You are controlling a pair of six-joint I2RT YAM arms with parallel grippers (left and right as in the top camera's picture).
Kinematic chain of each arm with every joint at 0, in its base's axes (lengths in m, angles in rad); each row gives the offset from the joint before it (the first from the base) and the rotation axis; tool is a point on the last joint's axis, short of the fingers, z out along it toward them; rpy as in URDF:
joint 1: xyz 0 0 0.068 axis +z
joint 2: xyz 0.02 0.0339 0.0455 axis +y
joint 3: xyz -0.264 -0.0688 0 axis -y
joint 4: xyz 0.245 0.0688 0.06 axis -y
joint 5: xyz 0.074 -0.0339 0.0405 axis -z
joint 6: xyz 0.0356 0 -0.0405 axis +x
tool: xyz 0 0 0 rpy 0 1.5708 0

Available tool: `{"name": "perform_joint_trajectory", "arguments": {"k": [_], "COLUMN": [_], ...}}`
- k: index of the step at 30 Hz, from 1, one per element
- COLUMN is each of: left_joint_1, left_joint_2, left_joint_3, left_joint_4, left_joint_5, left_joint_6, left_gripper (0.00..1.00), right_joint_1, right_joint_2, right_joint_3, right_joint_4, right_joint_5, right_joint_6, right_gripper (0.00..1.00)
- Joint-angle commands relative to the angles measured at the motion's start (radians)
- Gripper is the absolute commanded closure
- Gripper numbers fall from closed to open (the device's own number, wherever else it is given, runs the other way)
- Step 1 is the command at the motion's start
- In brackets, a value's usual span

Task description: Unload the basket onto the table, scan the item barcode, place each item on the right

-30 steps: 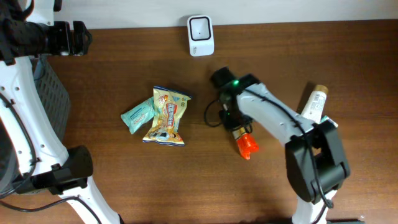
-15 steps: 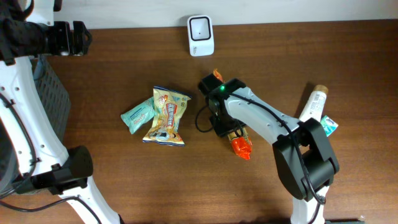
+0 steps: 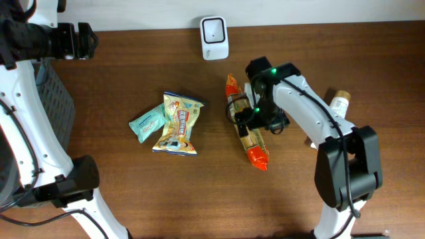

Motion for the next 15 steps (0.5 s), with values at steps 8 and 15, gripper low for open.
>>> {"name": "perform_joint_trajectory", "arguments": {"k": [8,15], "left_joint_1": [0.002,0.002], "left_joint_2": [-0.01,-0.01], "left_joint_3": [0.003,0.003], "left_joint_4": [0.0,0.0], "left_joint_5": [0.008,0.008], "left_joint_6": [0.005,0.005], "left_gripper": [0.01,0.01], "right_joint_1": [0.024,0.003], "right_joint_2": [-0.006,-0.006], "right_joint_3": [-0.211,-0.257], "right_joint_4": [0.208,0.301], "right_joint_5": [-0.005,0.044], "right_joint_6": [-0.01,0.018], "right_gripper": [0.03,0.52]}}
